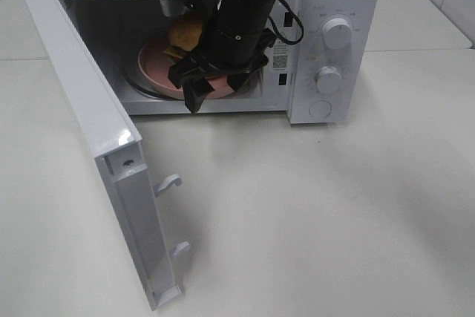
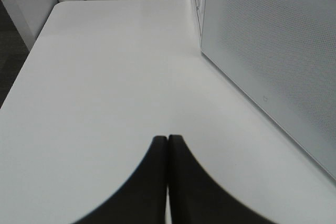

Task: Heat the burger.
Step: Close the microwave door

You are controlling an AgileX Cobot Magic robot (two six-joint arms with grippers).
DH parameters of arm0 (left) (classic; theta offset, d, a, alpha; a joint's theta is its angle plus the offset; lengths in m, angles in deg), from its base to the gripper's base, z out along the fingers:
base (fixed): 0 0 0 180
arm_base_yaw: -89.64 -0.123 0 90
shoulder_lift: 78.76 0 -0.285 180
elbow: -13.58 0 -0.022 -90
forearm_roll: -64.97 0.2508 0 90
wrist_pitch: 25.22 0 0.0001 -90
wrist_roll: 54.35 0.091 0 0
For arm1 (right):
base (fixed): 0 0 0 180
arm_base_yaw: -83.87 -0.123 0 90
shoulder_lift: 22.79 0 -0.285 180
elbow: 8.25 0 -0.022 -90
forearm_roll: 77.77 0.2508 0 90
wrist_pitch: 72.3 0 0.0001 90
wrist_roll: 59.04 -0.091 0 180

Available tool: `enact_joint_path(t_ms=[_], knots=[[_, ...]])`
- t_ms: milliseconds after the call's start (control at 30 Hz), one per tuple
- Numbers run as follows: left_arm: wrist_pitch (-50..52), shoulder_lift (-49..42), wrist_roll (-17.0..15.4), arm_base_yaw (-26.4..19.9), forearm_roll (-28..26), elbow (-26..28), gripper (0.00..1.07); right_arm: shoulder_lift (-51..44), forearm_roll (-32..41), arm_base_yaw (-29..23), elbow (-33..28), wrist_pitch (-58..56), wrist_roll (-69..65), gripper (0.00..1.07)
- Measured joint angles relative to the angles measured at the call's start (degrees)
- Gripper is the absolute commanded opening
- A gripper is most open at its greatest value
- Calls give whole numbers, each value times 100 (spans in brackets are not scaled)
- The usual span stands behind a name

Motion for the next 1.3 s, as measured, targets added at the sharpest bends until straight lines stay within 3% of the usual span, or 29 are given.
enact_joint_path(t_ms=[533, 733, 1067, 1167, 1233, 1300], knots=[[0, 0, 0, 0, 0, 0, 0, -338, 120, 0, 0, -1524, -418, 76], [0, 0, 0, 0, 0, 0, 0, -481, 160, 0, -80, -1621, -550, 76], [0, 0, 0, 0, 0, 0, 0, -1146, -155, 11, -1398, -1639, -653, 76], [0, 0, 0, 0, 0, 0, 0, -1455, -149, 126, -1862, -1662, -693, 75], [0, 0, 0, 0, 0, 0, 0, -1942, -155, 470, -2418, -1564, -705, 73], [0, 0, 0, 0, 0, 0, 0, -2057, -155, 561, -2567, -1524, -710, 72]])
